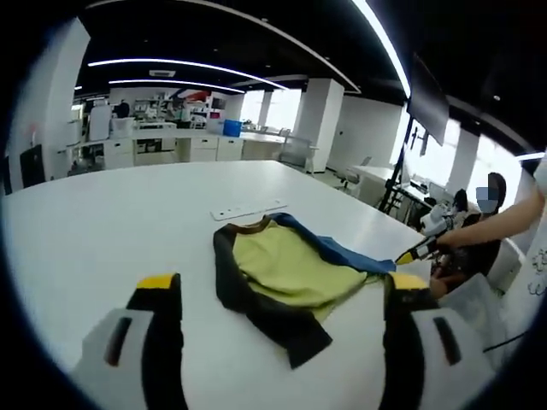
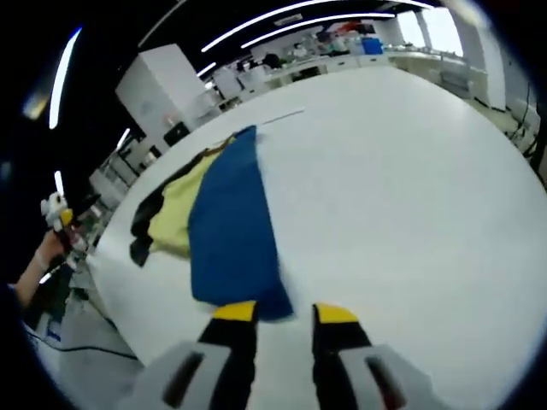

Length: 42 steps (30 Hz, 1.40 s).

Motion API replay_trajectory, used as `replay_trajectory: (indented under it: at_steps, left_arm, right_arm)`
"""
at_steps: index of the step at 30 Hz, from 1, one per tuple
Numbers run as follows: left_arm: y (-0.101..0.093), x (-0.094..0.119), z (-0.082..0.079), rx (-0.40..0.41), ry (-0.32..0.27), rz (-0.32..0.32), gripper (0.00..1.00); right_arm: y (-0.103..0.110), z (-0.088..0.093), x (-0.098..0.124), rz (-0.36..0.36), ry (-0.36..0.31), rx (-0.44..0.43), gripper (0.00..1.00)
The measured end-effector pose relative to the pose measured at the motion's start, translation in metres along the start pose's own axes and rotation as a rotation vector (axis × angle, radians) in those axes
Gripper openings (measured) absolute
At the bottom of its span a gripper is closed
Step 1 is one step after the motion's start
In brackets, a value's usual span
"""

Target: Fold the garment on the visible template until the final outline fits inside the template.

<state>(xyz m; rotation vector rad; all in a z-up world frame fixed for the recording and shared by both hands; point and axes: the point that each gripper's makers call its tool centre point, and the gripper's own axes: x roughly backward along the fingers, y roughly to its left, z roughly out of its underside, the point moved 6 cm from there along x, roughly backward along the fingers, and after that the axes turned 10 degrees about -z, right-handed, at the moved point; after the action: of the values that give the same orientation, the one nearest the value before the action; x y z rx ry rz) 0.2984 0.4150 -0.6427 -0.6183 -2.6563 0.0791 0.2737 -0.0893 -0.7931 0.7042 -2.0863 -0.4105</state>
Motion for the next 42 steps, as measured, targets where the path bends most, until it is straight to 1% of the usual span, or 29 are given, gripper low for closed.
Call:
replay_trajectory:
  at_steps: [5, 7, 8, 11, 14, 16, 20, 22, 23, 25, 26, 28, 30, 35, 38, 40, 42]
  left_arm:
    - [0.003, 0.001, 0.0, 0.01, 0.001, -0.009, 0.96]
    - [0.004, 0.002, 0.0, 0.011, 0.002, -0.013, 0.96]
    - [0.004, 0.001, 0.0, 0.011, 0.003, -0.014, 0.96]
    - [0.004, 0.0, 0.0, 0.014, 0.006, -0.016, 0.96]
    - [0.002, -0.002, -0.002, 0.012, 0.006, -0.013, 0.96]
    - [0.0, -0.004, -0.003, 0.012, 0.004, -0.006, 0.96]
    - [-0.006, -0.01, -0.007, 0.006, -0.001, 0.0, 0.95]
    - [-0.005, -0.014, -0.01, 0.002, -0.019, -0.003, 0.94]
    - [-0.003, -0.016, -0.011, 0.011, -0.021, 0.002, 0.94]
    - [-0.006, -0.02, -0.013, 0.016, -0.024, 0.01, 0.95]
    - [-0.008, -0.022, -0.013, 0.012, -0.022, 0.011, 0.95]
    - [-0.01, -0.026, -0.014, 0.008, -0.02, 0.017, 0.94]
    - [-0.01, -0.027, -0.015, 0.01, -0.02, 0.02, 0.94]
    - [-0.012, -0.029, -0.016, 0.006, -0.018, 0.021, 0.95]
    - [-0.009, -0.03, -0.017, 0.006, -0.018, 0.017, 0.95]
    - [-0.008, -0.03, -0.016, 0.003, -0.017, 0.013, 0.95]
    - [-0.009, -0.031, -0.015, 0.002, -0.012, 0.009, 0.95]
  right_arm:
    - [-0.002, -0.002, -0.006, -0.019, 0.008, -0.009, 0.18]
    - [-0.001, -0.002, -0.008, -0.041, 0.006, -0.036, 0.13]
    - [0.002, -0.001, -0.005, -0.052, 0.005, -0.048, 0.11]
    - [-0.001, 0.0, -0.005, -0.051, -0.003, -0.053, 0.07]
    - [-0.002, 0.0, -0.004, -0.061, -0.01, -0.072, 0.0]
    - [0.001, 0.001, -0.001, -0.065, -0.016, -0.085, 0.0]
    - [-0.004, -0.001, 0.005, -0.075, -0.037, -0.104, 0.0]
    - [0.001, -0.001, 0.008, -0.08, -0.055, -0.112, 0.0]
    - [0.0, -0.003, 0.01, -0.081, -0.06, -0.114, 0.0]
    - [-0.003, -0.007, 0.013, -0.076, -0.067, -0.108, 0.0]
    - [-0.008, -0.011, 0.015, -0.073, -0.071, -0.105, 0.0]
    - [-0.007, -0.017, 0.019, -0.063, -0.082, -0.104, 0.0]
    - [-0.016, -0.024, 0.024, -0.051, -0.092, -0.103, 0.0]
    - [-0.024, -0.044, 0.036, 0.0, -0.096, -0.072, 0.0]
    - [-0.027, -0.056, 0.042, 0.026, -0.102, -0.058, 0.0]
    - [-0.04, -0.063, 0.041, 0.049, -0.101, -0.05, 0.0]
    - [-0.042, -0.069, 0.044, 0.067, -0.101, -0.046, 0.0]
